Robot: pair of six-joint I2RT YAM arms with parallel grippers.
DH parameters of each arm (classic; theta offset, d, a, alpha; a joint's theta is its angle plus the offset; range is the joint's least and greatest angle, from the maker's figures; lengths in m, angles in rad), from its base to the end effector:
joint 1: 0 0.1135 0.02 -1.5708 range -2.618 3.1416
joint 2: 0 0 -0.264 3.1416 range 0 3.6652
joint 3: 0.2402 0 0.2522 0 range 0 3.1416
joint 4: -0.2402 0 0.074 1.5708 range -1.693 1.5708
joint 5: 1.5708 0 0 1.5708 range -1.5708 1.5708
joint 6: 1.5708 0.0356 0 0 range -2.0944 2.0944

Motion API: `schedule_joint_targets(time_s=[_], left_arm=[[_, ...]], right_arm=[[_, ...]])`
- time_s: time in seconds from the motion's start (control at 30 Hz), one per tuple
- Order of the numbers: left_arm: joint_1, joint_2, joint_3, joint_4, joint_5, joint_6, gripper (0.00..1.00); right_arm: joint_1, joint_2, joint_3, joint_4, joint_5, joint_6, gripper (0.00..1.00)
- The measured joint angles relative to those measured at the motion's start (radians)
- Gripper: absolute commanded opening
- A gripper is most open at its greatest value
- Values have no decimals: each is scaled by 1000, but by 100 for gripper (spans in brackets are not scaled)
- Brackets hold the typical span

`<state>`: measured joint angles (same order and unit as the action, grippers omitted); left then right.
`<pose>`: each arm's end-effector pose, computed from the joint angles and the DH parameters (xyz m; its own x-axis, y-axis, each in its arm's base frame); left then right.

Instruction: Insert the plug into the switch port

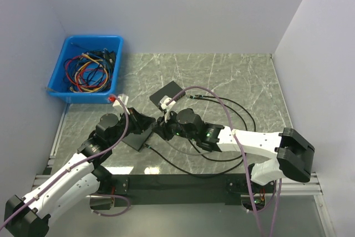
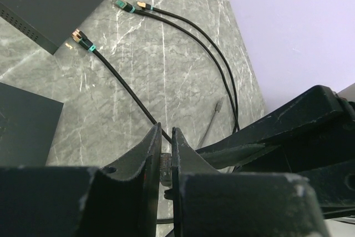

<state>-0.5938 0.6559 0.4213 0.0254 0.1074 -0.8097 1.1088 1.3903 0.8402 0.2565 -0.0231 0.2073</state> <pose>0.1388 -0.0983 0.2532 -0.5844 -0.4740 -0.6586 0.3190 0.6120 -0.7236 0.1409 0.2848 0.2646 -0.3125 -0.1659 -0.9353 -0.8589 0.4700 0.2036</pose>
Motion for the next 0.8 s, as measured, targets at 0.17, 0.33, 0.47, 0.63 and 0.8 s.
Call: schedule_joint_targets(time_s=[0.17, 0.33, 0.47, 0.63, 0.8], left_arm=[[0, -2, 0, -1, 0, 0, 0], [0, -6, 0, -4, -10, 1, 1], [0, -6, 0, -5, -11, 2, 0], [0, -6, 0, -6, -16, 2, 17], [0, -5, 0, -9, -29, 10, 56]], right_arm=[[0, 16, 4, 0, 5, 0, 26], [0, 24, 11, 0, 8, 0, 20], [0, 24, 11, 0, 8, 0, 13], [0, 23, 11, 0, 12, 0, 3], [2, 20, 11, -6, 40, 5, 0]])
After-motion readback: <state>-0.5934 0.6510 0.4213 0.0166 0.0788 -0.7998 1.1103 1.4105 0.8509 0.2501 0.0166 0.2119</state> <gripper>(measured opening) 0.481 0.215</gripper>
